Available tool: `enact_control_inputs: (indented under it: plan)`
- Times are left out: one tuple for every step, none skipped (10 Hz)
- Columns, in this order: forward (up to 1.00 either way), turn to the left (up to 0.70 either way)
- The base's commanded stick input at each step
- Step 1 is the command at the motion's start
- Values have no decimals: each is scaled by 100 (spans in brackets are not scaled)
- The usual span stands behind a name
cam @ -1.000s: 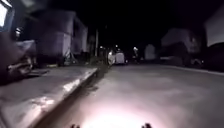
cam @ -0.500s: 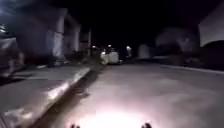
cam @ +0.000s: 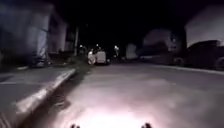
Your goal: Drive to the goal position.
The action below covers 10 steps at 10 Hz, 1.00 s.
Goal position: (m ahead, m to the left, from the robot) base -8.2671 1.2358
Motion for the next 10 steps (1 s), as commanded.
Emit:
enact_control_inputs:
  plan:
    - [70, 0]
    - [70, 0]
    - [70, 0]
    - [70, 0]
    - [70, 0]
    - [70, 0]
    - [70, 0]
    - [70, 0]
    - [70, 0]
    - [70, 0]
